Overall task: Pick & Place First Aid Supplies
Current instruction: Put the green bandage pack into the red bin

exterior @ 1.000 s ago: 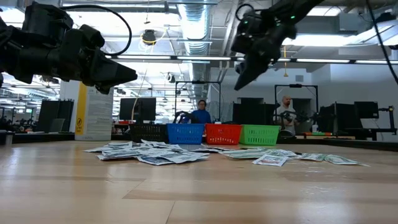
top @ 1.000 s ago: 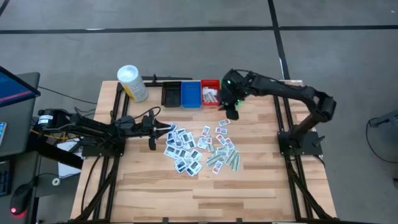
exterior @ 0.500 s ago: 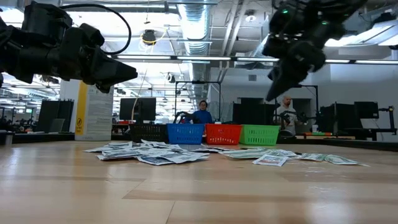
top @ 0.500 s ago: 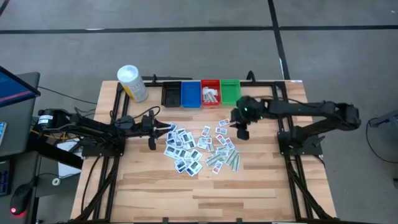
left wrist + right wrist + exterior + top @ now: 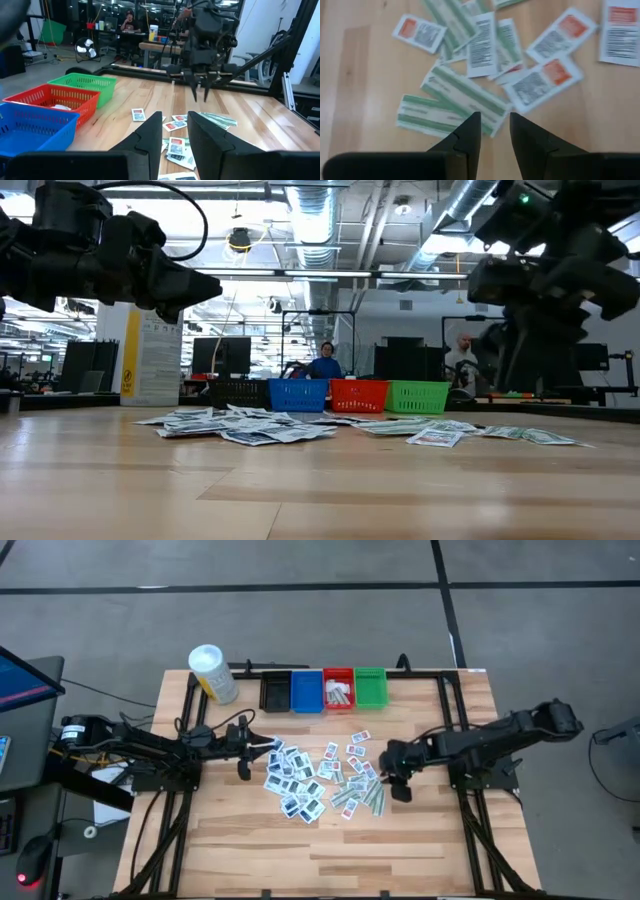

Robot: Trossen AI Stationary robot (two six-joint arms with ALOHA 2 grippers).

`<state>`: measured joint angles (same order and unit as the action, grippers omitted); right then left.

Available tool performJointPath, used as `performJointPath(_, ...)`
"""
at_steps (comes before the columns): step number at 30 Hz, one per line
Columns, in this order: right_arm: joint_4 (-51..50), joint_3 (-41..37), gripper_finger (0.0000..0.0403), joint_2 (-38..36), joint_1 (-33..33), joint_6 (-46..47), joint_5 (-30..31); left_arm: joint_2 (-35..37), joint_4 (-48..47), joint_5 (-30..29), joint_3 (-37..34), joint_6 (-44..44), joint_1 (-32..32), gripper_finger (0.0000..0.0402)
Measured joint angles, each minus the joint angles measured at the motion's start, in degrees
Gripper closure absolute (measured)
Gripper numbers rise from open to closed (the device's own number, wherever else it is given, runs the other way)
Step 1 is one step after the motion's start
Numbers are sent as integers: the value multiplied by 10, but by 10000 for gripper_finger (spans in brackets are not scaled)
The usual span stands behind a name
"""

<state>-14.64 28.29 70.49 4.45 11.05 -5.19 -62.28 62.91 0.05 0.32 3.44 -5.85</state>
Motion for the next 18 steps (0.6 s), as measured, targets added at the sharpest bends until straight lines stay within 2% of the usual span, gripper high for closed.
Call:
performJointPath(7, 31, 0, 305, 44, 11, -18, 35, 0, 2, 0, 0, 2, 0, 309)
performJointPath(18, 77, 2, 305, 147, 12, -26, 37, 0, 2, 0, 0, 3, 0, 309)
